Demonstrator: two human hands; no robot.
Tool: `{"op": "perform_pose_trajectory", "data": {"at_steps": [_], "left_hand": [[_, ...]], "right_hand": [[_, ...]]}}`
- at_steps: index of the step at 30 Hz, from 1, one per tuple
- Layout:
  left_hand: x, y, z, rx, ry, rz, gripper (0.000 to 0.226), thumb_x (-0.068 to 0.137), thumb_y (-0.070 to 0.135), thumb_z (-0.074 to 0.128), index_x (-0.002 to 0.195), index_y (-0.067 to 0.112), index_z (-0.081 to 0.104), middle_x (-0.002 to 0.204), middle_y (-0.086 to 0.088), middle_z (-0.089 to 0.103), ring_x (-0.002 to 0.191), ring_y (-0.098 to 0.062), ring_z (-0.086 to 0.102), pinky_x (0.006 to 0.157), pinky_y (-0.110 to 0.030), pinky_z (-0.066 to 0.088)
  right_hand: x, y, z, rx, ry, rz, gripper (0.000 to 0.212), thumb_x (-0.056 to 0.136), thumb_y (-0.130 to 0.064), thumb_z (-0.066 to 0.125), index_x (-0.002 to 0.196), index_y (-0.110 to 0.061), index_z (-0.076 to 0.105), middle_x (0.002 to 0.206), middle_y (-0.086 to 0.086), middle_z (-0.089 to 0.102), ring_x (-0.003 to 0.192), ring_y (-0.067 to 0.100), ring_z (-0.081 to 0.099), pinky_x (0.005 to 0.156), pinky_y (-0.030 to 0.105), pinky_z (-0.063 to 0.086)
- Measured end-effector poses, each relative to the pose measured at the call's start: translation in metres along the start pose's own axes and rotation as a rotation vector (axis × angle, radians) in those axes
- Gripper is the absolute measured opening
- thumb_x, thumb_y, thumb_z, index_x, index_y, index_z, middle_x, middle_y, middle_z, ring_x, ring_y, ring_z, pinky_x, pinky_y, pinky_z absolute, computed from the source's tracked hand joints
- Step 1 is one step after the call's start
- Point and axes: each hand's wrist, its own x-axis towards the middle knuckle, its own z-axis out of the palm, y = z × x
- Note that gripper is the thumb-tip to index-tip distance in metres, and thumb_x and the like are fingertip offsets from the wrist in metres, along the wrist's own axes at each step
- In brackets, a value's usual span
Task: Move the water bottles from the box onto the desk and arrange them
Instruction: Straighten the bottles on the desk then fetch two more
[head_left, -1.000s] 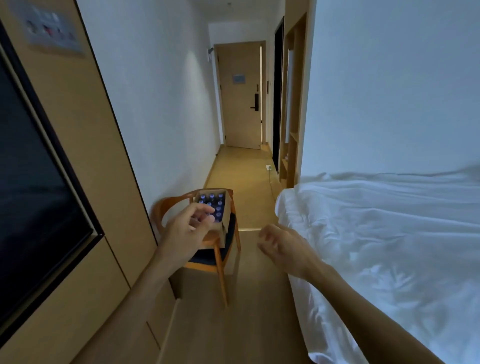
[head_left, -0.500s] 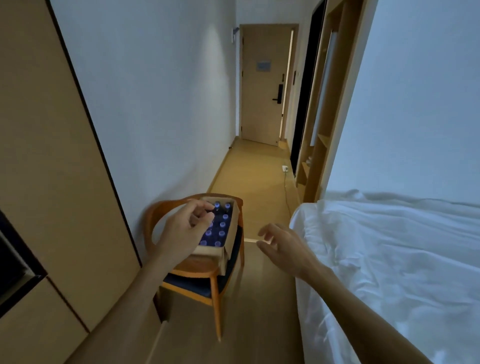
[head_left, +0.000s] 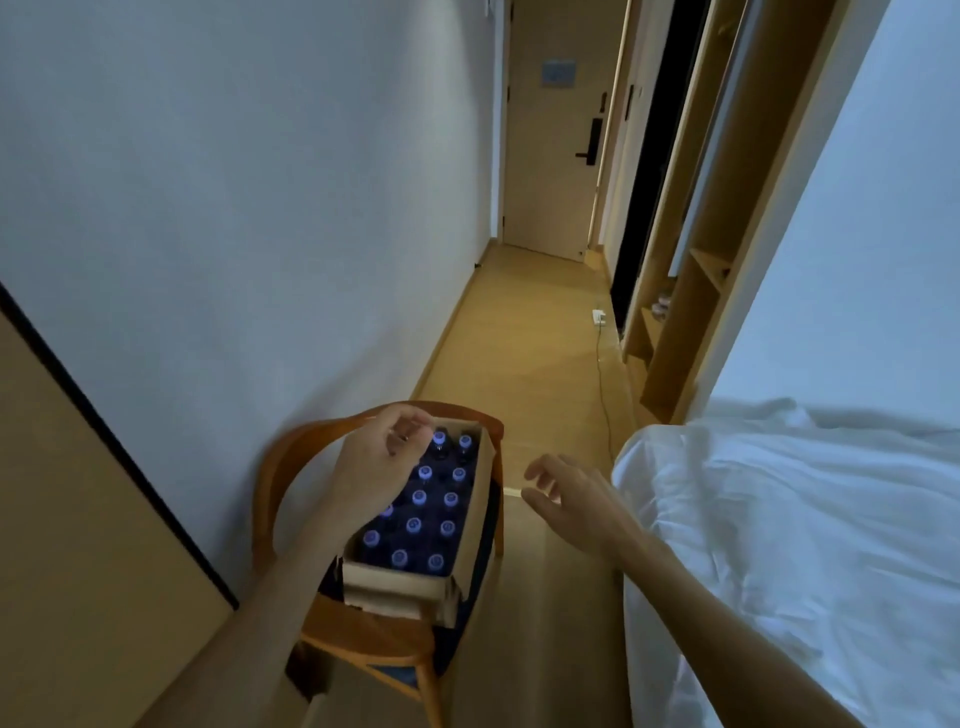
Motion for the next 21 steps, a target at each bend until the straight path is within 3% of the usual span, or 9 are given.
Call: {"op": "perform_pose_trajectory", "data": {"at_steps": [3,6,11,16,21], "left_hand": [[0.047,-0.019,0.019,0.013,0.017,-0.052,0.007,0.094,0.035,0.057,0.094,0.041,0.06,0.091,0.016,0.067,0.082,0.005,0.061,0.07,-0.018,0.046],[0.094,-0.041,0.039,0.008,0.052,-0.105,0.008,0.093,0.034,0.057,0.094,0.041,0.062,0.092,0.017,0.067,0.085,0.008,0.061,0.068,-0.016,0.044],[0.142,-0.083,0.068,0.059,0.096,-0.285,0.007,0.091,0.048,0.055,0.096,0.05,0.059,0.095,0.035,0.061,0.081,0.011,0.061,0.066,-0.02,0.046],[0.153,-0.12,0.085,0.015,0.157,-0.394,0.008,0.093,0.037,0.059,0.092,0.045,0.061,0.088,0.019,0.067,0.072,-0.002,0.065,0.06,-0.014,0.049],[0.18,-0.167,0.086,-0.014,0.144,-0.557,0.006,0.094,0.031,0.058,0.098,0.031,0.064,0.091,-0.001,0.068,0.081,-0.019,0.067,0.076,-0.042,0.057]], "right_hand": [[0.051,0.026,0.002,0.014,-0.061,-0.015,0.029,0.082,-0.069,0.037,0.103,-0.05,0.045,0.097,-0.023,0.052,0.085,-0.003,0.056,0.072,0.021,0.051],[0.102,0.048,0.003,0.028,-0.118,-0.042,0.028,0.09,-0.059,0.042,0.104,-0.037,0.053,0.099,-0.017,0.055,0.086,0.0,0.055,0.076,0.025,0.052],[0.185,0.078,0.006,0.021,-0.214,-0.064,0.018,0.095,-0.041,0.051,0.106,-0.028,0.058,0.104,-0.01,0.058,0.092,0.008,0.056,0.084,0.033,0.051],[0.247,0.097,0.035,0.073,-0.38,-0.067,0.019,0.093,-0.038,0.053,0.107,-0.028,0.061,0.106,-0.007,0.06,0.098,0.011,0.056,0.089,0.036,0.049],[0.303,0.115,0.077,0.081,-0.54,-0.129,0.02,0.093,-0.039,0.057,0.107,-0.025,0.061,0.099,-0.006,0.063,0.093,0.011,0.059,0.082,0.03,0.048]]}}
